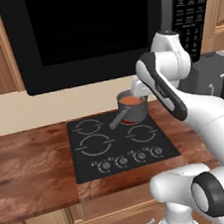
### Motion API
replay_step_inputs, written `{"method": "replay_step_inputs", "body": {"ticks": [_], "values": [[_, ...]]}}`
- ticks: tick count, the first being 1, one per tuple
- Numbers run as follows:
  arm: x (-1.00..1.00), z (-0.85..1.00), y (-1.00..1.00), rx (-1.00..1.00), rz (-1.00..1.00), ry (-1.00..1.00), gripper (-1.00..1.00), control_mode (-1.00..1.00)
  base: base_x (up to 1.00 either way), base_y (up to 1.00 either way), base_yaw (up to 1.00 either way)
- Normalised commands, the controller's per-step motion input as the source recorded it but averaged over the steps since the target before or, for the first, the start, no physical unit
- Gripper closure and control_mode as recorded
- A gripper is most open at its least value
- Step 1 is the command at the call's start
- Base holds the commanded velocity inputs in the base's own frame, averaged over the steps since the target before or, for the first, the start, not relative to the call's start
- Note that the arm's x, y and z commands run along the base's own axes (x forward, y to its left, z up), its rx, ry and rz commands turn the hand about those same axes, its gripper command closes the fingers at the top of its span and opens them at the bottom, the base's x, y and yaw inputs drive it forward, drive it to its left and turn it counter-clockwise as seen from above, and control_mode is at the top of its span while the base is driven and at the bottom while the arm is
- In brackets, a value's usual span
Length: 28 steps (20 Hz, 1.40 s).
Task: Wait until the marinara sauce is simmered to a deep red color and then turn off the stove.
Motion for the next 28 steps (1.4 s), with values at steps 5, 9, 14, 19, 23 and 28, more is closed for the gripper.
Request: {"method": "replay_step_inputs", "body": {"ticks": [5, 9, 14, 19, 23, 28], "values": [[-0.01, -0.25, 0.17, 0.0, 0.01, 0.05, -1.0, -1.0, 0.0, 0.0, 0.0], [0.0, -0.54, 0.01, 0.0, 0.03, 0.0, -1.0, -1.0, 0.0, 0.0, 0.0], [0.0, -0.52, 0.0, 0.0, 0.05, 0.03, -1.0, -1.0, 0.0, 0.0, 0.0], [0.0, -0.42, 0.03, 0.0, 0.03, 0.05, -1.0, -1.0, 0.0, 0.0, 0.0], [0.0, -0.32, 0.08, -0.01, 0.05, 0.04, -1.0, -1.0, 0.0, 0.0, 0.0], [0.0, -0.35, 0.11, -0.03, 0.04, 0.01, -1.0, -1.0, 0.0, 0.0, 0.0]]}}
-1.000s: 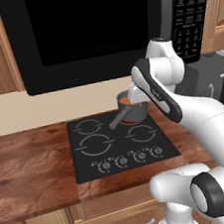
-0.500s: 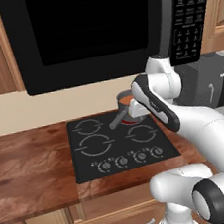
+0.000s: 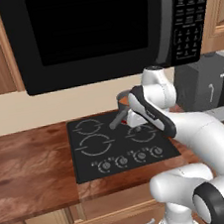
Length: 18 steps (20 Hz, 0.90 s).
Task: Wait until the marinara sauce is simmered to a deep red color and then turn off the stove.
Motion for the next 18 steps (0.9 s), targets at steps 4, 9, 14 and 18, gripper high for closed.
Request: {"method": "replay_step_inputs", "body": {"ticks": [4, 9, 14, 18], "values": [[0.0, -0.36, 0.01, -0.02, 0.05, 0.0, -1.0, -1.0, 0.0, 0.0, 0.0], [0.06, -0.31, 0.0, -0.01, 0.07, 0.0, -1.0, -1.0, 0.0, 0.0, 0.0], [0.1, -0.35, 0.0, 0.0, 0.09, 0.0, -1.0, -1.0, 0.0, 0.0, 0.0], [0.03, -0.36, 0.0, 0.0, 0.12, 0.0, -1.0, -1.0, 0.0, 0.0, 0.0]]}}
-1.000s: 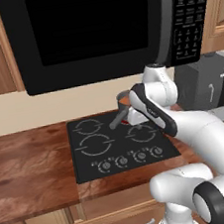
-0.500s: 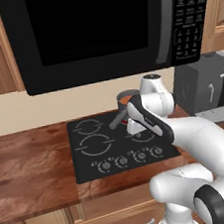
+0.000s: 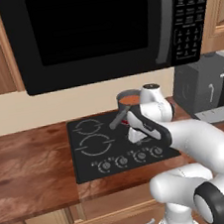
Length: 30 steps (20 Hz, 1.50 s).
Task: Wait until the marinara sauce is simmered to a deep red color and then turn off the stove.
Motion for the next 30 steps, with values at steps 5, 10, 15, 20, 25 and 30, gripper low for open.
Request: {"method": "replay_step_inputs", "body": {"ticks": [5, 10, 15, 20, 25, 30], "values": [[0.04, -0.24, 0.0, 0.0, 0.1, 0.0, -1.0, -1.0, 0.0, 0.0, 0.0], [0.0, -0.22, 0.0, 0.0, 0.13, 0.0, -1.0, -1.0, 0.0, 0.0, 0.0], [0.0, -0.12, 0.0, 0.0, 0.16, 0.0, -1.0, -1.0, 0.0, 0.0, 0.0], [0.06, -0.05, 0.0, 0.0, 0.17, 0.07, -1.0, -1.0, 0.0, 0.0, 0.0], [0.0, -0.07, 0.03, -0.01, 0.15, 0.05, -1.0, -1.0, 0.0, 0.0, 0.0], [0.0, -0.17, 0.11, -0.04, 0.1, 0.0, -1.0, -1.0, 0.0, 0.0, 0.0]]}}
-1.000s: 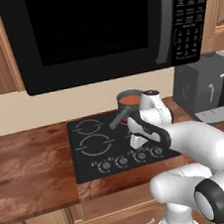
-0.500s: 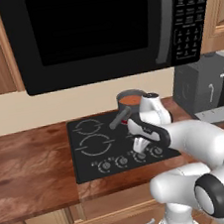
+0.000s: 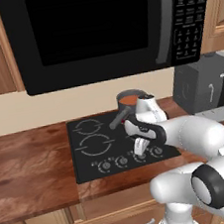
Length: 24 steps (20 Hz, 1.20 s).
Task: Wait until the marinara sauce is simmered to a deep red color and then turn off the stove.
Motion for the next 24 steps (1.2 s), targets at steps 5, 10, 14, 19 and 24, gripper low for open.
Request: {"method": "replay_step_inputs", "body": {"ticks": [5, 10, 14, 19, 24], "values": [[0.0, -0.3, 0.14, -0.08, 0.05, -0.02, -1.0, -1.0, 0.0, 0.0, 0.0], [0.01, -0.25, 0.04, -0.05, 0.03, -0.03, -1.0, -1.0, 0.0, 0.0, 0.0], [0.04, -0.08, 0.0, 0.0, 0.0, 0.0, -1.0, -1.0, 0.0, 0.0, 0.0], [0.04, 0.0, 0.0, 0.0, 0.0, 0.0, -1.0, -1.0, 0.0, 0.0, 0.0], [0.09, 0.0, 0.0, 0.0, 0.0, 0.0, -1.0, -1.0, 0.0, 0.0, 0.0]]}}
